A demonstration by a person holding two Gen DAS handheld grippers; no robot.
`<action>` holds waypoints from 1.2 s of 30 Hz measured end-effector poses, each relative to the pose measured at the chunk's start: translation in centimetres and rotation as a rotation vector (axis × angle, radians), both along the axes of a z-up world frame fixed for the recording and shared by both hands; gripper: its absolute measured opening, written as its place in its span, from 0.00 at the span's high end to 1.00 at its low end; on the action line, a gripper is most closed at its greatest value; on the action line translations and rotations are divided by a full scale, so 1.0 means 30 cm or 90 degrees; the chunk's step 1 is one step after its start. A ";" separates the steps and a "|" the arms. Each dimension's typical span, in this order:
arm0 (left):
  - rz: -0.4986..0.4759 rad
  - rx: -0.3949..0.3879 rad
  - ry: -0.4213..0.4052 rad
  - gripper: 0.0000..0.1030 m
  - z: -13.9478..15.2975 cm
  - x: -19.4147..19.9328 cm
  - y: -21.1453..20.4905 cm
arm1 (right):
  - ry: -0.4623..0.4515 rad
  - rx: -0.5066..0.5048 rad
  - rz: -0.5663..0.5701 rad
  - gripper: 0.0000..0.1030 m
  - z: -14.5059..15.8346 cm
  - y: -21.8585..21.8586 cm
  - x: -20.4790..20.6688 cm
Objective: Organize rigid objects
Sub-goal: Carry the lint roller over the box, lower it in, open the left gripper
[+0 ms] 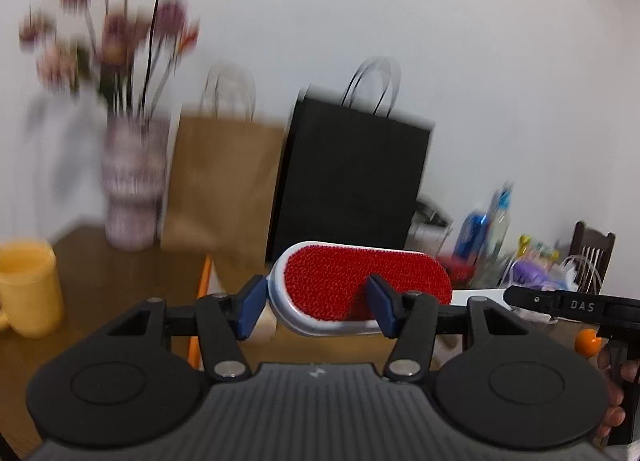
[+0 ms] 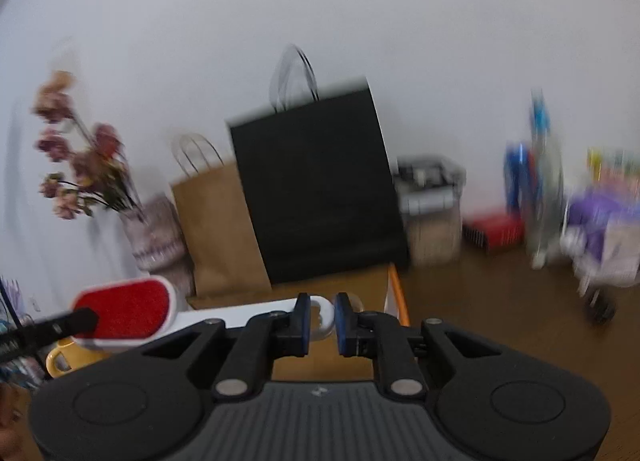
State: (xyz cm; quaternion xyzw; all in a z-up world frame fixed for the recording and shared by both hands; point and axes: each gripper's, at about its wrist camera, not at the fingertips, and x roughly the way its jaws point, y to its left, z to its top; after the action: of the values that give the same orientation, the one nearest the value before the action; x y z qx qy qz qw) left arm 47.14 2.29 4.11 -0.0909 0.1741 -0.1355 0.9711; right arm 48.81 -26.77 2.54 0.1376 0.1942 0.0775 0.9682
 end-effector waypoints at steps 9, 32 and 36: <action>0.000 0.038 0.269 0.46 -0.097 0.267 0.017 | 0.279 -0.063 0.046 0.85 -0.129 0.043 0.311; 0.032 0.220 0.203 0.24 0.125 0.060 -0.103 | 0.219 -0.176 0.080 0.58 0.110 0.103 0.137; 0.050 0.195 0.062 0.12 0.229 -0.108 -0.110 | 0.102 -0.169 0.064 0.53 0.221 0.097 -0.028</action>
State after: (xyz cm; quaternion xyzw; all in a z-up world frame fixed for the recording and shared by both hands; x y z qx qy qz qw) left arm 43.89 -1.01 10.99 0.0454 0.2358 -0.0649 0.9686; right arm 47.96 -23.87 9.18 0.0046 0.2861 0.0882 0.9541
